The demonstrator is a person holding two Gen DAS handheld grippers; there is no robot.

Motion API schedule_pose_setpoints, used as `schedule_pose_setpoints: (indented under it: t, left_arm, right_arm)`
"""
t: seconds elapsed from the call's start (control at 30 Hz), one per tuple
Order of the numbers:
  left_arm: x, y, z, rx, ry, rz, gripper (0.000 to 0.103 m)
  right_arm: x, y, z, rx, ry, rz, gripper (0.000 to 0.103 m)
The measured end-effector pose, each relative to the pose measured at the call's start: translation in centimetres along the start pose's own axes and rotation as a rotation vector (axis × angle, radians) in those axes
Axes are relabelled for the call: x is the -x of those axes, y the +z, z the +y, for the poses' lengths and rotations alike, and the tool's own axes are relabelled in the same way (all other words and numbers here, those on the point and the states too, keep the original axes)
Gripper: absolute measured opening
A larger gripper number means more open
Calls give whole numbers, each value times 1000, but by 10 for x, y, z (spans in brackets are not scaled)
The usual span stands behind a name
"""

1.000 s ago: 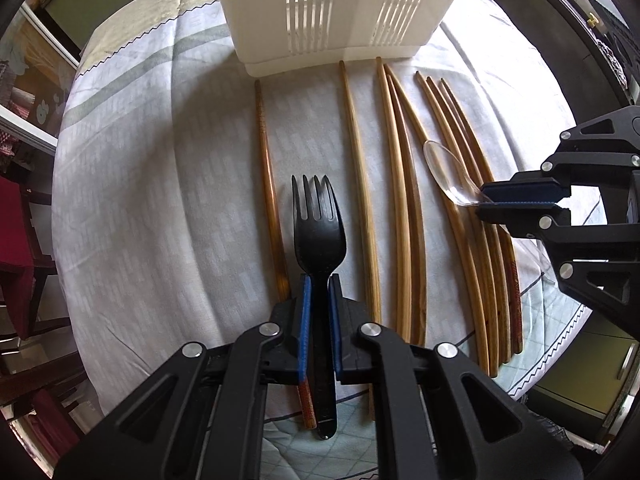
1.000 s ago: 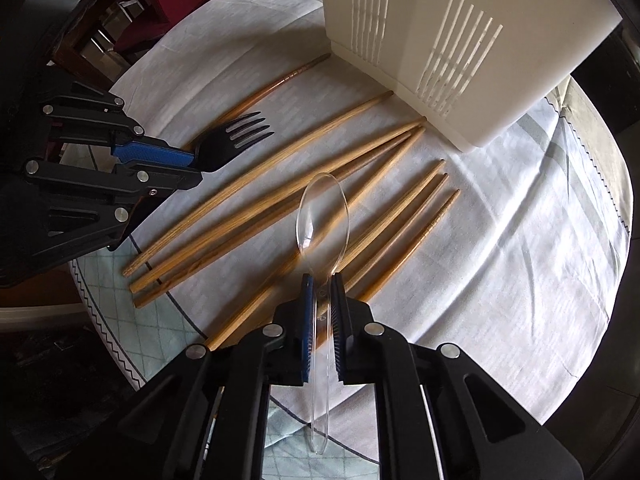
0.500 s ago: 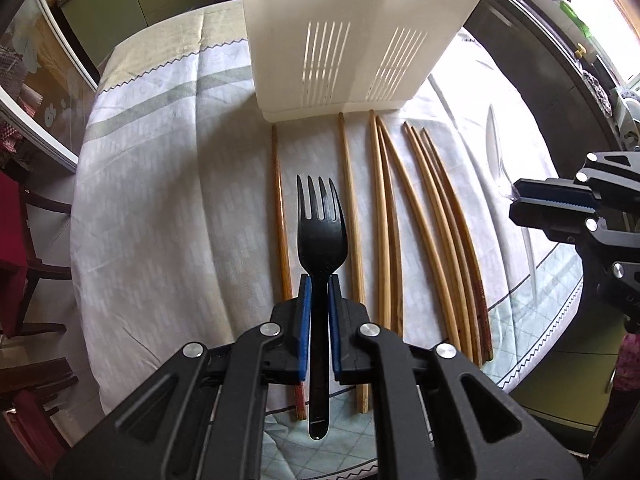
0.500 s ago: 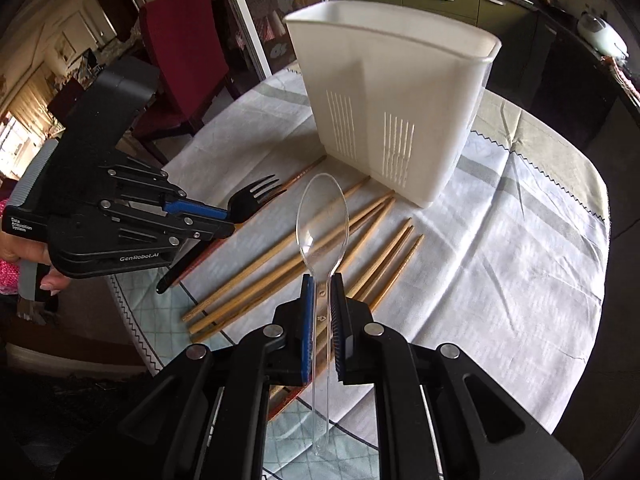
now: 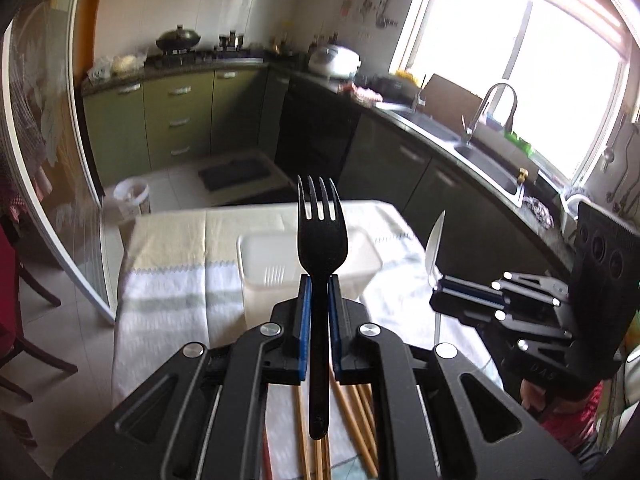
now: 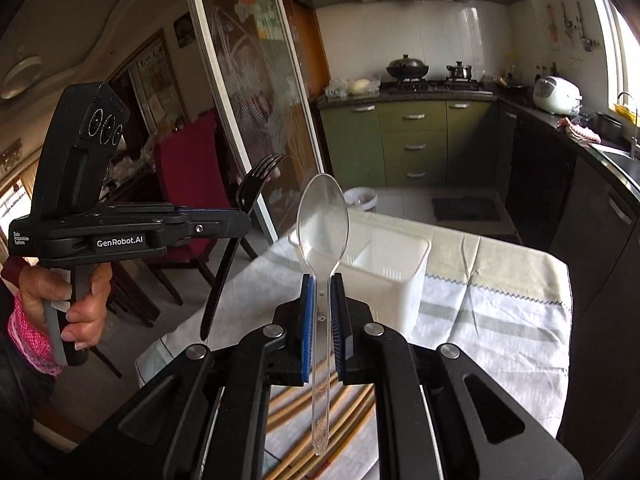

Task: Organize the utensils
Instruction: 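Lift the fork with the left tool into the white holder while the right tool drops the spoon in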

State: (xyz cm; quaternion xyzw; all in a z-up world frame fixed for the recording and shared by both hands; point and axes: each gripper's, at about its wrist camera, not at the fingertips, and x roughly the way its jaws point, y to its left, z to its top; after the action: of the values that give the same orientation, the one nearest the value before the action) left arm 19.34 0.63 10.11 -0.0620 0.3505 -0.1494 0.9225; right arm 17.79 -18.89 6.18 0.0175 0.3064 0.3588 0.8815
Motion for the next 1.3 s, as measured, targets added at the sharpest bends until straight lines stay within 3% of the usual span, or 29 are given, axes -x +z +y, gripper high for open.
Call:
schedule_pose_setpoints:
  t: [0.23,0.33,0.53,0.83,0.9,1.03,1.3]
  left_arm:
    - [-10,50,-2,-8,10,-362,8]
    - [-35,50,2,-25,42,-417,8]
    - [-84,30,20,-1,76,-388,8]
    - [-107,-9,30,-38,113,-293,9]
    - [-110,-14,32,-42,117,-277,13]
    - [-109,-22,30,-63,126,-273,39]
    - [-85,-28,23,-101,124,-261,39]
  right_arm:
    - [6,55,-10,-42,-35,-236,9]
    - [1,73,-14,-49,-65,-316,9]
    - [-27,91,-21,-29,-167,-414,9]
    - [-84,58,-28,-17,-229,-333,9]
    - [-92,51,-29,-17,-232,-307,9]
    - [-100,29,-32,-5,-237,-271,10]
    - [-100,13,-29,6,-245,-248,18]
